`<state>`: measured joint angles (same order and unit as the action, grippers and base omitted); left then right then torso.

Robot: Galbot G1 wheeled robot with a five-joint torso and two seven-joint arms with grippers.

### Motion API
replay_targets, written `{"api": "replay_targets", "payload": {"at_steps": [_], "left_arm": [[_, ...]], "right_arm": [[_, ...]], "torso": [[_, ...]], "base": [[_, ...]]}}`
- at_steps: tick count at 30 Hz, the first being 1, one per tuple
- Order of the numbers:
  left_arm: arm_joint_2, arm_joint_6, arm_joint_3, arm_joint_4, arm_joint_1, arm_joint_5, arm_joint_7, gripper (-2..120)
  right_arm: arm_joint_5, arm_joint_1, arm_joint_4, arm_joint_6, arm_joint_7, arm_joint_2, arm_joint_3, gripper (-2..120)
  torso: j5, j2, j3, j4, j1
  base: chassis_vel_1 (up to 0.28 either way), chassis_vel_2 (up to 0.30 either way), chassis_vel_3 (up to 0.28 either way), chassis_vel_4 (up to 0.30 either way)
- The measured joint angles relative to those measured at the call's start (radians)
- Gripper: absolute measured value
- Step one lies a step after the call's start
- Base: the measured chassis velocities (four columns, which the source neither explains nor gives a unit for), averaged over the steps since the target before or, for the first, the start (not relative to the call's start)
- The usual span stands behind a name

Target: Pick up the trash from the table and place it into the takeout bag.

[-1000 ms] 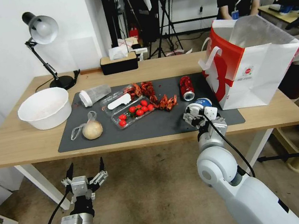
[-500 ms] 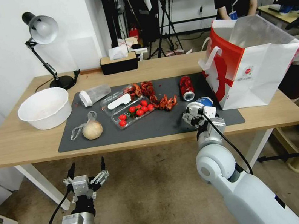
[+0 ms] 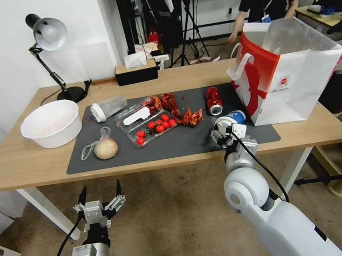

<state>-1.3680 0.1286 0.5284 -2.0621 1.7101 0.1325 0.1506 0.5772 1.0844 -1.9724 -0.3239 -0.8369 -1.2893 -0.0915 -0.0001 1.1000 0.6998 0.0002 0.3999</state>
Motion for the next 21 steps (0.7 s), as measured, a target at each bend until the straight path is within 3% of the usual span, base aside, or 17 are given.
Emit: {"api": "replay_targets", "payload": {"at_steps": [10, 21], "left_arm": [[0.000, 0.000, -0.001, 0.000, -0.002, -0.002, 0.001, 100], [0.001, 0.000, 0.002, 0.002, -0.004, -0.002, 0.002, 100]], "right_arm": [[-0.036, 0.012, -0.053, 0.027, 0.084, 0.017, -0.006, 63], [-0.012, -0.040, -0.186, 0.077, 0.314, 0.112, -0.116, 63]], "torso": [[0.0001, 0.000, 0.000, -0.0002, 0.000], [0.0002, 0.000, 0.000, -0.0003, 0.000]], "base": [[0.000, 0.000, 0.000, 0.000], [0.000, 0.000, 0.000, 0.000]]}}
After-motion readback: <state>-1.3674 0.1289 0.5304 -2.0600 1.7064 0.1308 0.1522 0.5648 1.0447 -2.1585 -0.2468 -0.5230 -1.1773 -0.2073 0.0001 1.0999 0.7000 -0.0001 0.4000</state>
